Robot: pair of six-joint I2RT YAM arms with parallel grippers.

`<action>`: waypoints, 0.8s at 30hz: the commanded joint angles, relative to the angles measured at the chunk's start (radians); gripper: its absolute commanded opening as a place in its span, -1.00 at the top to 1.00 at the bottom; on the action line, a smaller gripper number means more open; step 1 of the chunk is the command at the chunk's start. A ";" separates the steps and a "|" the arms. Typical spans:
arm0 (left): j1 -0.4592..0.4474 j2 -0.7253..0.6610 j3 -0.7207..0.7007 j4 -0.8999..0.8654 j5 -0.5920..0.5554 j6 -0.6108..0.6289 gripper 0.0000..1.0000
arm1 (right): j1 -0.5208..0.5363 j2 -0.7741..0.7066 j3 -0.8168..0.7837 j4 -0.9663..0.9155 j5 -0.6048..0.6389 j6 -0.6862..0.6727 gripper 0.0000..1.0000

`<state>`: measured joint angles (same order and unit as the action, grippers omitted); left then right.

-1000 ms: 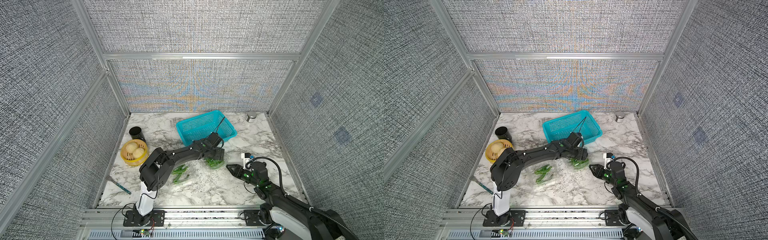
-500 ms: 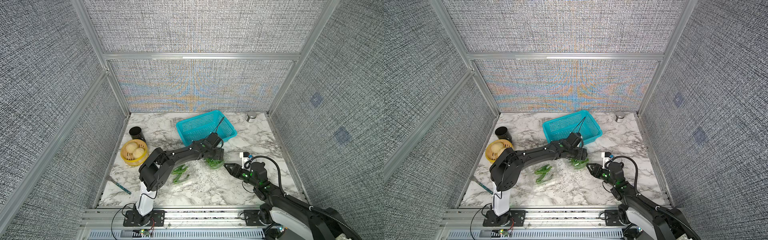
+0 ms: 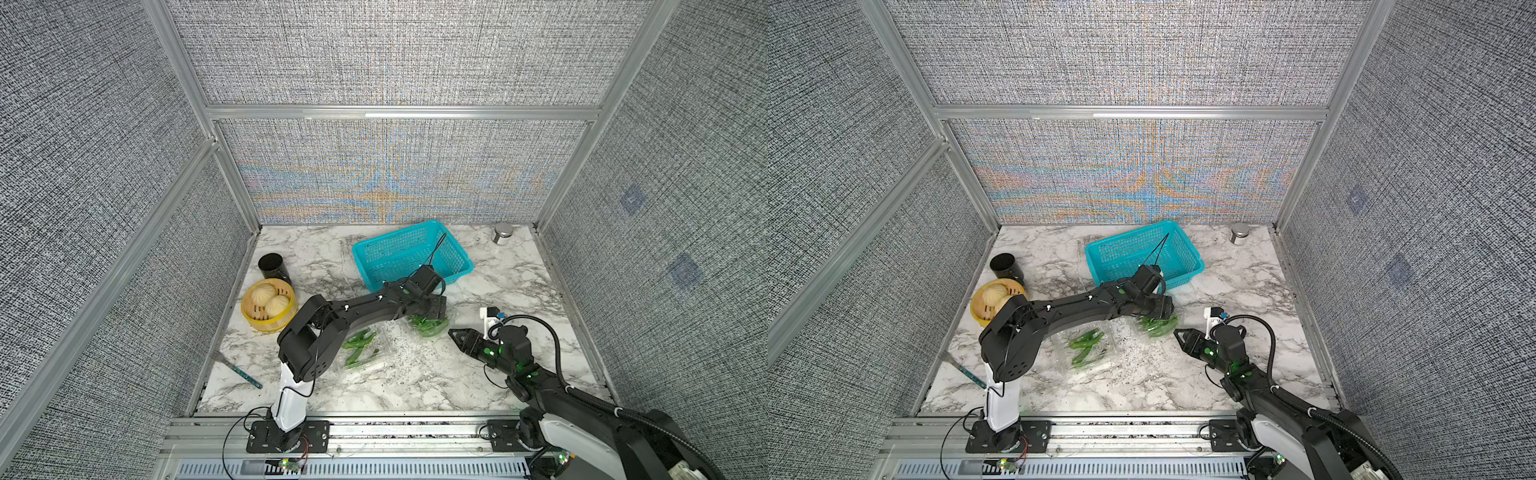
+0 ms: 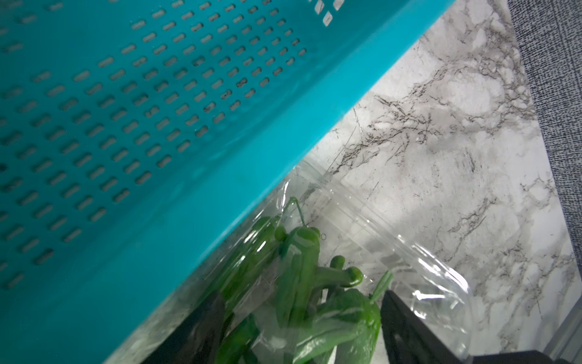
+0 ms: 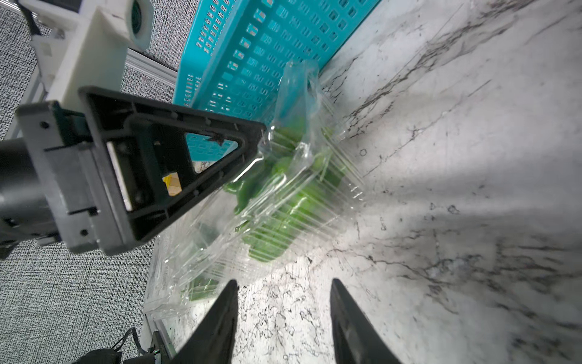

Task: Take small green peppers out of containers
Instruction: Open the packing box at the center of the board.

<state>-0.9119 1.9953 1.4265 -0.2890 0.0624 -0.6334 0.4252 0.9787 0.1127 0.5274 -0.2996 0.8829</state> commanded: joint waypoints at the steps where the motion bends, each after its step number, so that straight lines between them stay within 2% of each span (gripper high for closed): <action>1: 0.001 0.009 -0.012 -0.095 0.025 -0.011 -0.58 | 0.004 0.000 0.014 0.047 0.006 -0.001 0.04; 10: 0.002 0.007 -0.019 -0.092 0.025 -0.012 -0.58 | 0.018 -0.063 0.006 -0.016 0.026 -0.007 0.03; 19: 0.002 0.015 -0.029 -0.072 0.049 -0.028 -0.58 | 0.022 0.052 0.013 0.105 0.028 -0.006 0.03; 24: 0.002 0.010 -0.042 -0.065 0.051 -0.032 -0.58 | 0.038 0.039 0.035 0.077 0.038 -0.036 0.04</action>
<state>-0.9092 1.9949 1.3991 -0.2504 0.0662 -0.6453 0.4568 1.0260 0.1387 0.5781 -0.2733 0.8734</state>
